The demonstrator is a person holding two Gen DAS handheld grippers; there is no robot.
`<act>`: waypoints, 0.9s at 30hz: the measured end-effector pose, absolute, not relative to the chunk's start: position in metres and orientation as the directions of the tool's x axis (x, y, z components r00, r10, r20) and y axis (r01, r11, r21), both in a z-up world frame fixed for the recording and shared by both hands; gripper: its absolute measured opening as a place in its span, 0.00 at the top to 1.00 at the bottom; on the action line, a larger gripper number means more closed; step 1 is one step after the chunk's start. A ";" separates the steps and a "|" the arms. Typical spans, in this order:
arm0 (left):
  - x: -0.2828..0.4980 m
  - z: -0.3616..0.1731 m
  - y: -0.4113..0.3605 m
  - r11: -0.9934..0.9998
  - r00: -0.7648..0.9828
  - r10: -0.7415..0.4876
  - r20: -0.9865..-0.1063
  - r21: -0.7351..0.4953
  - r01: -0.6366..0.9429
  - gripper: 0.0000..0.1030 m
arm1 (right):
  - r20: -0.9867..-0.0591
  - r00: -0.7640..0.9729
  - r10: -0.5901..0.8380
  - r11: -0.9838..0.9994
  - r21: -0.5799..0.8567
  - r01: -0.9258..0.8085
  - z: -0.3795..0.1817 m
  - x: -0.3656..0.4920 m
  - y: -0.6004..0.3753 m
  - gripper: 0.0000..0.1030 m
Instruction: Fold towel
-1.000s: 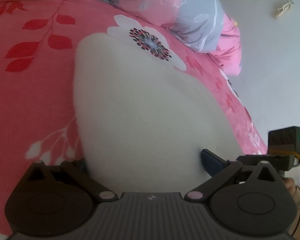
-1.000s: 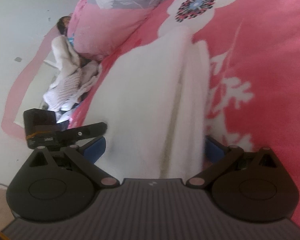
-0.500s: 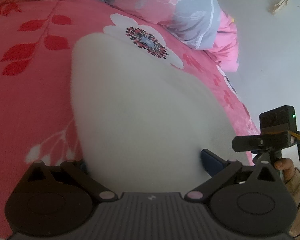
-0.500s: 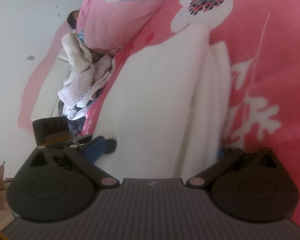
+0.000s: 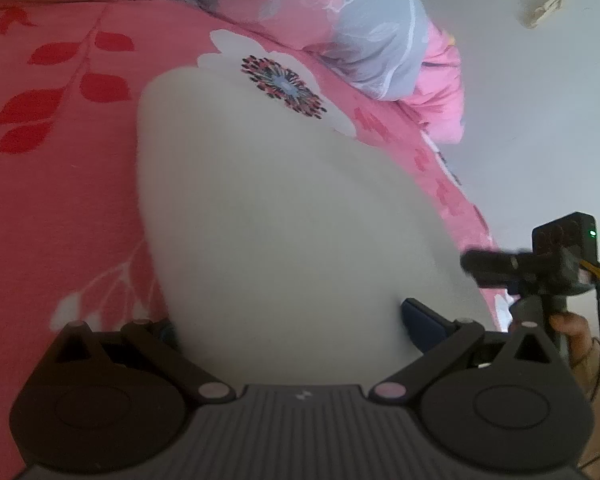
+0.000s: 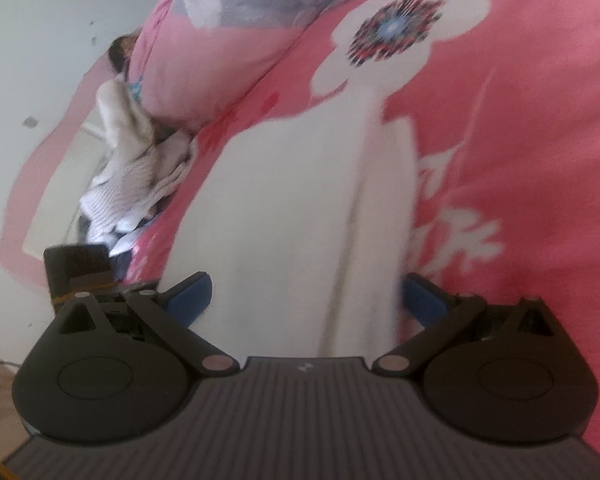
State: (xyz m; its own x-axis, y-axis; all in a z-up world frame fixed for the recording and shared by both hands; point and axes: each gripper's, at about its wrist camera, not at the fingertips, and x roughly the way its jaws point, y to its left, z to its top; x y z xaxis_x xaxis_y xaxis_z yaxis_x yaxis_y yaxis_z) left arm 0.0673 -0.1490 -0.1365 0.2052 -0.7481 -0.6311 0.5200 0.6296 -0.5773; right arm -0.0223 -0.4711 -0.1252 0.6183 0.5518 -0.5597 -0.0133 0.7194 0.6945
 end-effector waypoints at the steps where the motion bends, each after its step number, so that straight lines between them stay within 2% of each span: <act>1: 0.067 -0.138 -0.147 0.622 0.204 -0.755 -0.623 -0.584 0.522 0.00 | -0.558 0.636 0.533 0.723 0.691 0.001 -0.124 -0.023 -0.476 0.01; 10: 0.071 -0.146 -0.137 0.558 0.189 -0.812 -0.551 -0.640 0.528 0.00 | -0.516 0.686 0.513 0.717 0.697 -0.013 -0.147 -0.003 -0.474 0.00; 18: 0.072 -0.148 -0.140 0.531 0.189 -0.829 -0.527 -0.632 0.565 0.00 | -0.513 0.582 0.631 0.701 0.698 -0.145 -0.148 -0.012 -0.450 0.00; 27: 0.079 -0.150 -0.146 0.523 0.188 -0.836 -0.515 -0.645 0.556 0.00 | -0.362 0.503 0.785 0.547 0.786 -0.288 -0.161 0.029 -0.451 0.00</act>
State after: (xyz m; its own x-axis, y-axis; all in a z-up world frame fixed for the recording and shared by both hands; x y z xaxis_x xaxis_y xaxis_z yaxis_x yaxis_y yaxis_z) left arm 0.0792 -0.1465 -0.1498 0.1885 -0.8361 -0.5152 0.5565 0.5231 -0.6455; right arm 0.0289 -0.4513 -0.1608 0.5025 0.7851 -0.3619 -0.2876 0.5466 0.7865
